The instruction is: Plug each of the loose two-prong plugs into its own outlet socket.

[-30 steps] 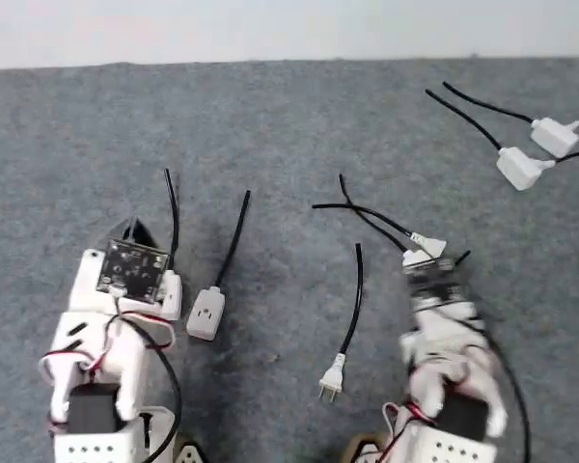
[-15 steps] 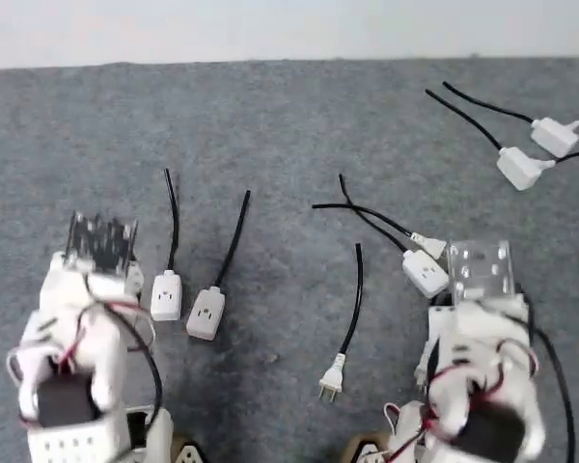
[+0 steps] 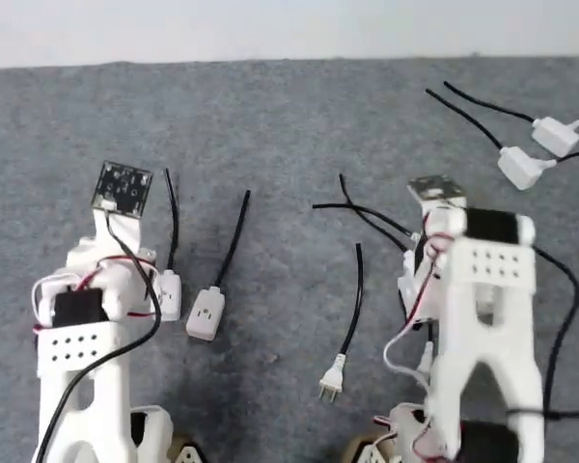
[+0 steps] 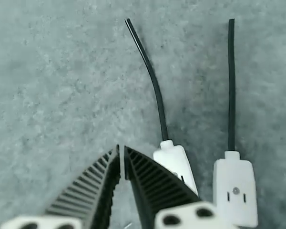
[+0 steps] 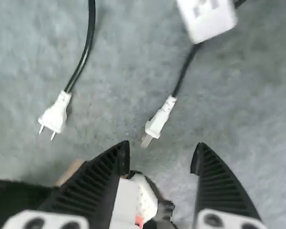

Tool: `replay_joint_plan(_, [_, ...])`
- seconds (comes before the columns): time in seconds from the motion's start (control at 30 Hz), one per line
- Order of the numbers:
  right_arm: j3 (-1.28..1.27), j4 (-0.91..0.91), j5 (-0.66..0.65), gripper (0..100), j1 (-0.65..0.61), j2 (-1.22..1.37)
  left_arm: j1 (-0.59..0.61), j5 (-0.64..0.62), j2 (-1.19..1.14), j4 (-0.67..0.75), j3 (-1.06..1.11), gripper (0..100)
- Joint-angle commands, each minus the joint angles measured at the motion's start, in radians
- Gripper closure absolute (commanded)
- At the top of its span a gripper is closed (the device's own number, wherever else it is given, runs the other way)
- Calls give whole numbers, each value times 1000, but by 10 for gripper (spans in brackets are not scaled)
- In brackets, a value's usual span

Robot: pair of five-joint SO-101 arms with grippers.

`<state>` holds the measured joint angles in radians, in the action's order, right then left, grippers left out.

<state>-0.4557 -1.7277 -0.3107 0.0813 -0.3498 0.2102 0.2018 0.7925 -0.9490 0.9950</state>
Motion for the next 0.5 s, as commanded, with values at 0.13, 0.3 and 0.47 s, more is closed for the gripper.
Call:
replay_joint_plan(0.13, [54, 58, -258, 779, -18, 145, 3, -26, -3, 196, 99, 919])
replay_joint_plan(0.3, [55, 96, -264, 779, -21, 165, 46, -80, -3, 216, 108, 773])
replay_joint_plan(0.47, [133, 113, -361, 779, -25, 174, 84, -81, -3, 216, 108, 773])
